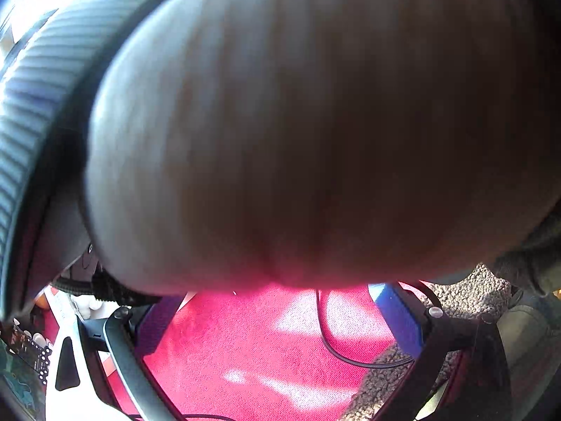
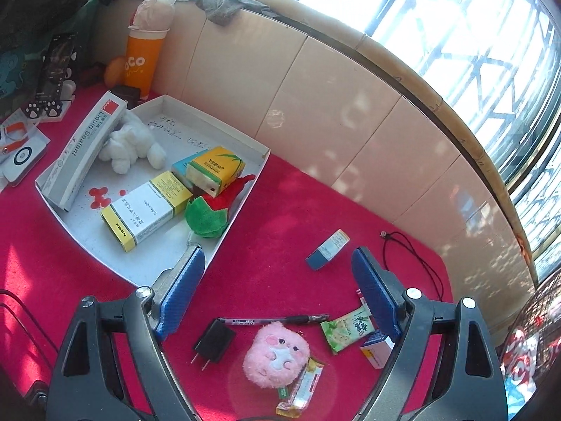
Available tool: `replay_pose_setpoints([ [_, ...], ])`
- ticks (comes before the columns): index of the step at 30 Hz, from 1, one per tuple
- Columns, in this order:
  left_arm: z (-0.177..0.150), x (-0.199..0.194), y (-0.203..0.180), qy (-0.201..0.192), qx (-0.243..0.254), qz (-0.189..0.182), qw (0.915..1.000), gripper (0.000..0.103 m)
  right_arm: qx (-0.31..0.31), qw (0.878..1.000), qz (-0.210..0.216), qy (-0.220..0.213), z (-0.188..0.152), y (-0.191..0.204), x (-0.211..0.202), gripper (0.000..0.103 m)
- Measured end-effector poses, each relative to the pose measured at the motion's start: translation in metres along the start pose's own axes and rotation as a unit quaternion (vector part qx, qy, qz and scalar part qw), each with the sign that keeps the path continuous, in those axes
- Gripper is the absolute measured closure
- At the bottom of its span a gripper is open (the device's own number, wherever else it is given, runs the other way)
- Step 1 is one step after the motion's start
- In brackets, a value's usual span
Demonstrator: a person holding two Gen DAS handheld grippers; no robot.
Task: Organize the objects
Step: 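Withdraw both tools from the tray toward the pink plush and capsule box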
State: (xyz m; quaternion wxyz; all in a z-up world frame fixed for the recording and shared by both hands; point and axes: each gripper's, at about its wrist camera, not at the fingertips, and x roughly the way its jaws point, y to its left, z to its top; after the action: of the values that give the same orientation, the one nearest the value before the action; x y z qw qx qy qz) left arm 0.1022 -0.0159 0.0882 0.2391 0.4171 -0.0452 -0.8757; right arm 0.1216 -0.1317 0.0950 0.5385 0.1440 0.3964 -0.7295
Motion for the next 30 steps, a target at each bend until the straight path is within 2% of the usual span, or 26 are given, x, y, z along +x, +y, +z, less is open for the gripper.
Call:
replay_pose_setpoints([
  [9,0.016,0.004,-0.018,0.009,0.026,0.001,0.9996,0.0,0.036,0.999,-0.002,-0.006,-0.017,-0.031,-0.007,0.017],
  [12,0.019,0.004,-0.009,0.004,0.016,0.001,0.9999,0.0,0.066,0.998,0.0,-0.006,-0.026,-0.053,-0.004,0.017],
  [15,0.019,0.001,0.035,-0.007,-0.046,0.014,0.9988,0.0,0.143,0.989,0.019,0.008,-0.046,-0.1,0.005,0.017],
  [17,0.01,0.002,0.076,-0.013,-0.104,0.017,0.9944,0.0,0.199,0.979,0.04,0.017,-0.071,-0.133,0.01,0.017],
  [20,-0.026,0.004,0.12,0.006,-0.21,0.013,0.9776,0.0,0.263,0.963,0.05,0.03,-0.116,-0.172,0.019,0.017],
  [22,-0.046,0.013,0.136,0.019,-0.254,0.003,0.9671,0.0,0.295,0.953,0.042,0.045,-0.146,-0.188,0.026,0.017],
  [24,-0.054,0.02,0.128,0.026,-0.252,-0.016,0.9674,0.001,0.325,0.943,0.042,0.059,-0.173,-0.2,0.034,0.017],
  [27,-0.048,0.041,0.1,0.029,-0.2,-0.046,0.9782,0.003,0.352,0.933,0.032,0.069,-0.2,-0.211,0.044,0.017],
  [30,-0.022,0.058,0.078,0.031,-0.154,-0.067,0.9854,0.006,0.353,0.934,0.017,0.061,-0.203,-0.219,0.054,0.017],
])
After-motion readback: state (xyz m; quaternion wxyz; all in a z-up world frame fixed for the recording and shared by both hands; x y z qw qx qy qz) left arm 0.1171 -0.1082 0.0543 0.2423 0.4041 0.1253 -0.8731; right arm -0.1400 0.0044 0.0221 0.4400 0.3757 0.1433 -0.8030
